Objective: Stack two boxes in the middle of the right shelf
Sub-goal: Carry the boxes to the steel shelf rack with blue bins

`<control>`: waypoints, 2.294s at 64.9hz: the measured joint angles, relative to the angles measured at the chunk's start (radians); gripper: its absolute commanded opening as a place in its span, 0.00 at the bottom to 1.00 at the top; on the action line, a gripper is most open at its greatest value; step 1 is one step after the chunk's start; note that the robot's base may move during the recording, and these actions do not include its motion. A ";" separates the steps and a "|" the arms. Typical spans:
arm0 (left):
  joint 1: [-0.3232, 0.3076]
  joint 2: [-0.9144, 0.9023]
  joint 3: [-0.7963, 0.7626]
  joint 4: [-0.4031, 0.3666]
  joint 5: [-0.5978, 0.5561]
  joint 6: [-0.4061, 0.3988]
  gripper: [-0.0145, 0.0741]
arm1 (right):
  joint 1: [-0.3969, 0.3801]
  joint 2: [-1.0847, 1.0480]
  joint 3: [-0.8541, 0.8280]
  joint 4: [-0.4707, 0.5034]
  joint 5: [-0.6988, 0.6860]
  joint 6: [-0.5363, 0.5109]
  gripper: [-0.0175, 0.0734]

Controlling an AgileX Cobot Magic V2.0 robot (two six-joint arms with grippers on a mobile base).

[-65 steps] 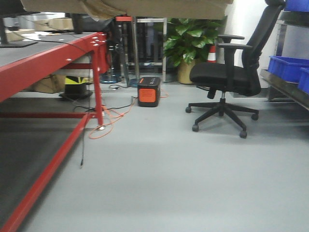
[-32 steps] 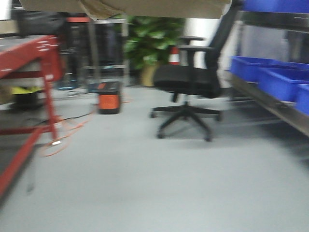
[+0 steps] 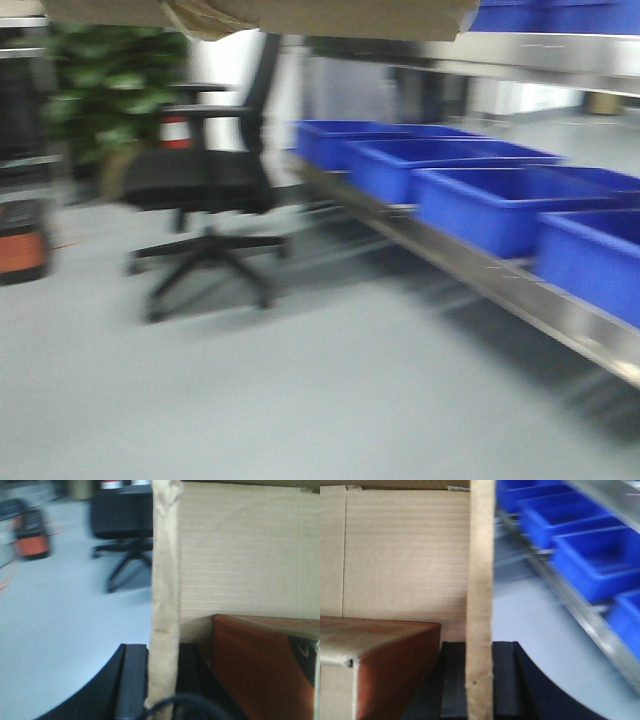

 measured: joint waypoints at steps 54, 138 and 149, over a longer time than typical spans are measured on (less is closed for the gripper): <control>0.000 0.000 0.000 0.014 -0.008 0.000 0.04 | 0.000 0.003 0.000 0.000 -0.008 0.000 0.01; 0.000 0.002 0.000 0.017 -0.012 0.000 0.04 | 0.000 0.003 0.000 -0.002 -0.008 0.000 0.01; 0.000 0.002 0.000 0.019 -0.012 0.000 0.04 | 0.000 0.003 0.000 0.000 -0.008 0.000 0.01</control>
